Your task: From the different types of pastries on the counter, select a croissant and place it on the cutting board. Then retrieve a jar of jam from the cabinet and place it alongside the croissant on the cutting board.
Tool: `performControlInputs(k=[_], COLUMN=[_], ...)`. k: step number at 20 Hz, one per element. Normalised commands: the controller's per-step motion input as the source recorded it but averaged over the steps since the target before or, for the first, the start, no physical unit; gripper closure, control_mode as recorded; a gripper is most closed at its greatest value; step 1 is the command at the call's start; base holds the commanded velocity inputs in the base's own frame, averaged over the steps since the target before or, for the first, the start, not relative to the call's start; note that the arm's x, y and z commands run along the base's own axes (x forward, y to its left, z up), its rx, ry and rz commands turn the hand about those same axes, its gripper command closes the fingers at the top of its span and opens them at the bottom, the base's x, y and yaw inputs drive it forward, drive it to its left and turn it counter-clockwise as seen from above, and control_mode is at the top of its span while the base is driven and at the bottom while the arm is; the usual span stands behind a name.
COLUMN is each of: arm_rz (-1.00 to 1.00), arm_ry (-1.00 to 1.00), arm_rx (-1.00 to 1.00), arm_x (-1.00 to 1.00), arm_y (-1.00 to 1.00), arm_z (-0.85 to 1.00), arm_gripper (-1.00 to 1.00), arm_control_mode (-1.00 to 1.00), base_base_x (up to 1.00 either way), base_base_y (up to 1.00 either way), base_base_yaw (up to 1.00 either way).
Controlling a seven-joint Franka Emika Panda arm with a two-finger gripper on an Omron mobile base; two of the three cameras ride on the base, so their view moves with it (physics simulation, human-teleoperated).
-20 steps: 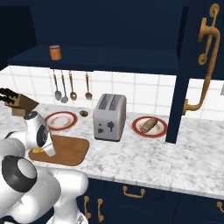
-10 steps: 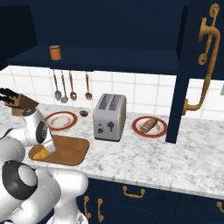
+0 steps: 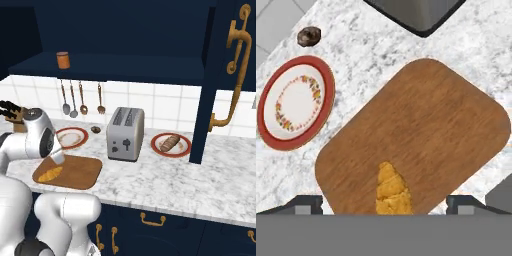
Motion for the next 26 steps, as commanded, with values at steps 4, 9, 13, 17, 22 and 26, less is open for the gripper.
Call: performControlInputs(k=[4, 9, 13, 17, 22, 26], arm_rz=[0.25, 0.26, 0.28, 0.28, 0.23, 0.17], arm_ry=[-0.4, -0.46, -0.52, -0.59, -0.41, -0.14], arm_rx=[0.01, 0.0, 0.0, -0.02, -0.01, -0.02], arm_x=[-0.81, -0.24, -0.23, -0.35, -0.01, 0.0], arm_y=[-0.23, -0.22, -0.19, -0.18, -0.16, -0.05], arm_z=[0.99, 1.0, 1.0, 1.0, 0.99, 0.98], arm_gripper=[-1.0, -1.0, -1.0, -1.0, -1.0, -1.0], arm_control_mode=[-1.0, -1.0, -1.0, -1.0, -1.0, -1.0], base_base_x=[0.0, 0.0, 0.0, 0.0, 0.0, 0.0], base_base_y=[0.0, 0.0, 0.0, 0.0, 0.0, 0.0], base_base_yaw=[0.0, 0.0, 0.0, 0.0, 0.0, 0.0])
